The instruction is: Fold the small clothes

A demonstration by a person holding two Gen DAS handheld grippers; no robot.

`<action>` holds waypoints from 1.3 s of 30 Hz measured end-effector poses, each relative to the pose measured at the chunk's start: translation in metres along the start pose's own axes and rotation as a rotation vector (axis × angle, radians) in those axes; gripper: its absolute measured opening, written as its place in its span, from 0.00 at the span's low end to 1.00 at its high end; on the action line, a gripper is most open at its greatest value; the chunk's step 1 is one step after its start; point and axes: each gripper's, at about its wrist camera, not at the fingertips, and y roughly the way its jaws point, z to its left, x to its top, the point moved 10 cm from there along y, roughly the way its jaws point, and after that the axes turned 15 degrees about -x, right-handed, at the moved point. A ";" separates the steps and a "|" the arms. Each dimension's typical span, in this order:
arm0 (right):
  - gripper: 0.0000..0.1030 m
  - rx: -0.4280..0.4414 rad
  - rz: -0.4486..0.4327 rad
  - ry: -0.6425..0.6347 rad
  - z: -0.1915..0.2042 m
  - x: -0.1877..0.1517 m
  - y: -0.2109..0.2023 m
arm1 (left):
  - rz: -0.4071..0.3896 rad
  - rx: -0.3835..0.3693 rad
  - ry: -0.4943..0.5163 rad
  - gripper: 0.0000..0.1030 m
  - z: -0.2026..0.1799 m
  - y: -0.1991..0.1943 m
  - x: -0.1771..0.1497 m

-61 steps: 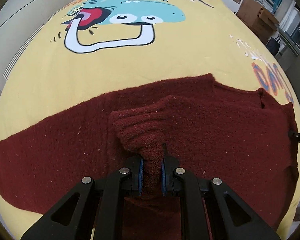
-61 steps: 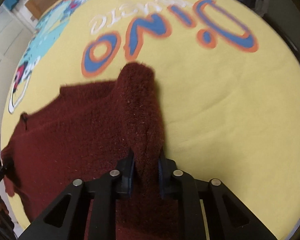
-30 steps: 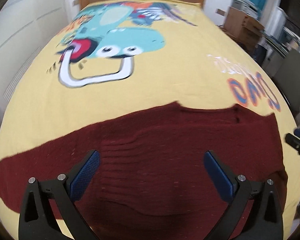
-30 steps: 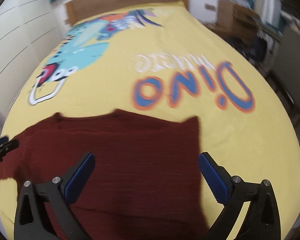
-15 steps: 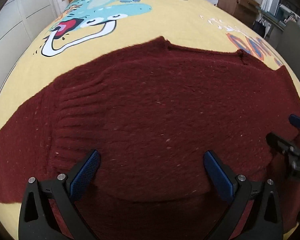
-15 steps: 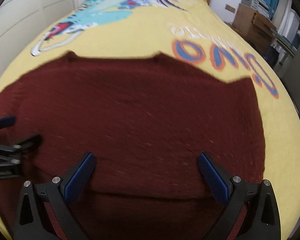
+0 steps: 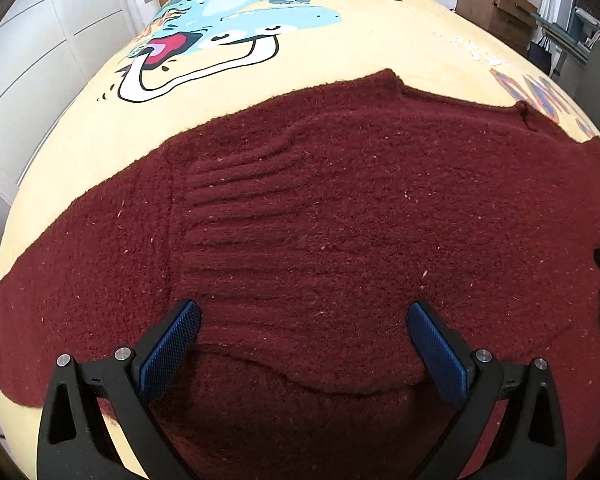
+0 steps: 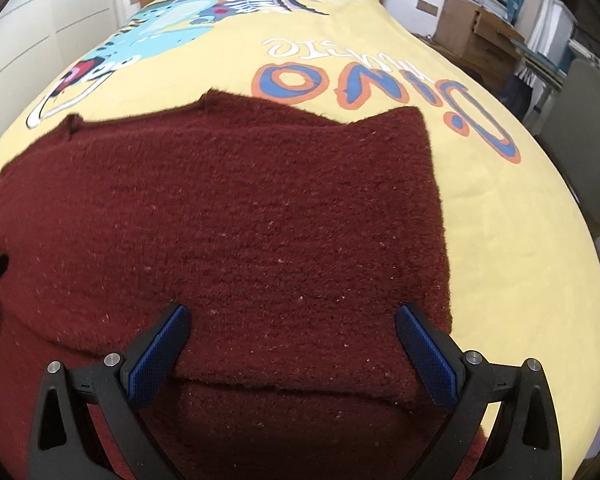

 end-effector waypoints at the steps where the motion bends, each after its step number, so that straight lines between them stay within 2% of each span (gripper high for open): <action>1: 1.00 -0.003 -0.007 0.007 0.000 -0.001 0.000 | -0.010 0.009 0.003 0.99 -0.001 0.000 0.000; 8: 1.00 -0.023 -0.026 0.028 0.003 -0.004 -0.003 | -0.027 0.024 -0.004 0.99 -0.002 0.000 0.000; 13: 1.00 0.010 0.015 0.023 0.002 -0.004 -0.018 | 0.002 -0.048 -0.036 0.99 -0.002 -0.016 0.000; 17: 1.00 0.052 0.013 0.025 0.003 -0.005 -0.045 | -0.051 -0.072 -0.097 0.99 0.010 -0.051 0.001; 20: 1.00 0.089 0.019 0.012 0.007 -0.011 -0.063 | -0.098 -0.074 -0.197 0.99 0.037 -0.084 -0.001; 24: 1.00 0.151 0.071 -0.010 0.015 -0.029 -0.080 | -0.107 -0.092 -0.379 0.99 0.091 -0.121 -0.016; 26: 1.00 0.163 0.084 -0.015 0.016 -0.036 -0.086 | -0.121 -0.076 -0.464 0.99 0.123 -0.138 -0.028; 28: 1.00 0.172 0.102 -0.007 0.015 -0.043 -0.091 | -0.117 -0.021 -0.539 0.99 0.161 -0.153 -0.045; 31: 1.00 0.150 0.111 0.020 0.003 -0.054 -0.095 | -0.124 0.059 -0.620 0.99 0.212 -0.171 -0.070; 36: 1.00 0.101 0.132 0.037 -0.021 -0.071 -0.096 | -0.144 0.104 -0.825 0.99 0.271 -0.181 -0.112; 39: 1.00 0.063 0.150 0.052 -0.036 -0.082 -0.092 | -0.112 0.108 -0.916 0.99 0.294 -0.172 -0.133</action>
